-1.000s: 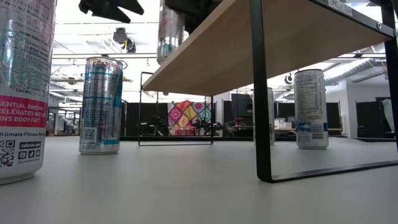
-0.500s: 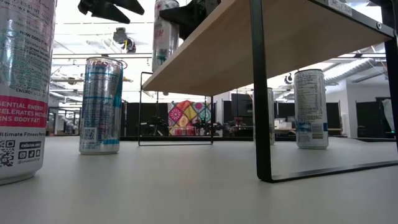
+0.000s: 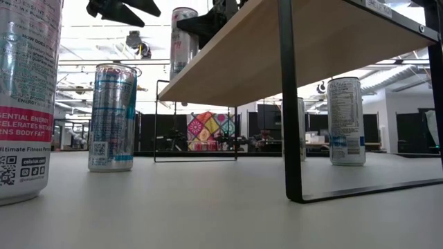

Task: Place canned beverage on shelf
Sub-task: Put the top left white-pink soda can on the shelf

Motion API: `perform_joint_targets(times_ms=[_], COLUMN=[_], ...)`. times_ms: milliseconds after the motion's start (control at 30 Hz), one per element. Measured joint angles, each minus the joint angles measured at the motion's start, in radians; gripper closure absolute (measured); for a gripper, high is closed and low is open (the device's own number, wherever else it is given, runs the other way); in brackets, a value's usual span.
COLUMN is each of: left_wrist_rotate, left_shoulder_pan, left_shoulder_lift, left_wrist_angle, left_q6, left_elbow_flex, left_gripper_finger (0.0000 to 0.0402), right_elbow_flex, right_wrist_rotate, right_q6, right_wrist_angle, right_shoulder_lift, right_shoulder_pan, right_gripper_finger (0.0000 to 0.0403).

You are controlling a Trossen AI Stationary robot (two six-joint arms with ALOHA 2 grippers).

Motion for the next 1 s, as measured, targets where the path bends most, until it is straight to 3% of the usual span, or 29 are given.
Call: perform_joint_targets(times_ms=[367,667,1000], left_wrist_rotate=[0.012,0.016,0.016], left_shoulder_pan=[0.0,0.0,0.0], left_shoulder_lift=[0.0,0.0,0.0], left_wrist_angle=[-0.012,-0.014,-0.013], left_q6=[-0.001,-0.026,-0.027], left_elbow_flex=[0.0,0.0,0.0], left_gripper_finger=[0.0013,0.0013,0.0013], right_elbow_flex=[0.0,0.0,-0.001], right_wrist_rotate=[0.001,0.001,0.001], right_q6=[0.05,0.055,0.055], right_wrist_angle=[0.005,0.003,0.048], right_shoulder_lift=[0.002,0.002,0.002], right_shoulder_pan=[-0.001,-0.002,-0.002], right_gripper_finger=[0.0205,0.0137,0.013])
